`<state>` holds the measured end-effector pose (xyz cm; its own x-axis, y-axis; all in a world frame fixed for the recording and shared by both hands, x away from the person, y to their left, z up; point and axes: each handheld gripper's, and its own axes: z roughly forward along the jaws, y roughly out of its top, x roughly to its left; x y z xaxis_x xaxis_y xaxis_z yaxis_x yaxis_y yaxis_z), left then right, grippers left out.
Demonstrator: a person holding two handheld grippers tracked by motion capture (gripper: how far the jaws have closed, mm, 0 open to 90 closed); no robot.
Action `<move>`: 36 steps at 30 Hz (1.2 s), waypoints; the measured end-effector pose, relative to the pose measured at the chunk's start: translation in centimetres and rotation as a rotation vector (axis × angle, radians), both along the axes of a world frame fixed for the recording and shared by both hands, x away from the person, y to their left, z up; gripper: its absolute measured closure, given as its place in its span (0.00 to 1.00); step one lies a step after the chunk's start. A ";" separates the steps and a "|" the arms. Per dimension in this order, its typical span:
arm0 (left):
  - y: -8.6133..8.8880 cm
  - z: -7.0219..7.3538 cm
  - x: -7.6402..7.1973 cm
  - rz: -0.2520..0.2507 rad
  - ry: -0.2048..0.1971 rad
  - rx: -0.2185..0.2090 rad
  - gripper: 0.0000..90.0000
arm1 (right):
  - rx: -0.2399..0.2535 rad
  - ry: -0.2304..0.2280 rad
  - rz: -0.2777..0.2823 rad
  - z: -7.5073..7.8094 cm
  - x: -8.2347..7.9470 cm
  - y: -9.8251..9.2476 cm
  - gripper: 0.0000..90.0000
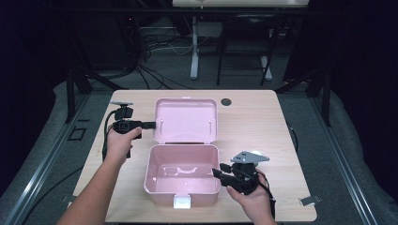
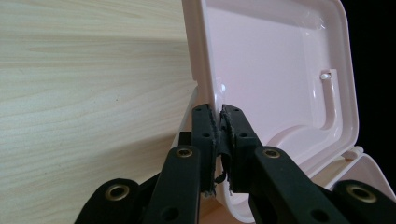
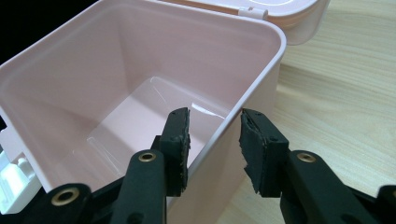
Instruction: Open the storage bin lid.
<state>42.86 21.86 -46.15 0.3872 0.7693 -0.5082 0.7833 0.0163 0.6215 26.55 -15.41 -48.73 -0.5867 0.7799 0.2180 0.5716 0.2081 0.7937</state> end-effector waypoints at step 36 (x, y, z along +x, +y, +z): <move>0.1 -1.4 0.6 0.012 0.044 0.006 0.97 | 0.003 0.000 0.002 0.0 0.0 0.1 0.69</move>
<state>43.43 21.93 -47.60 0.3551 0.7771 -0.5196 0.8094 0.0225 0.5868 26.51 -15.30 -48.78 -0.5883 0.7781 0.2202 0.5712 0.2071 0.7943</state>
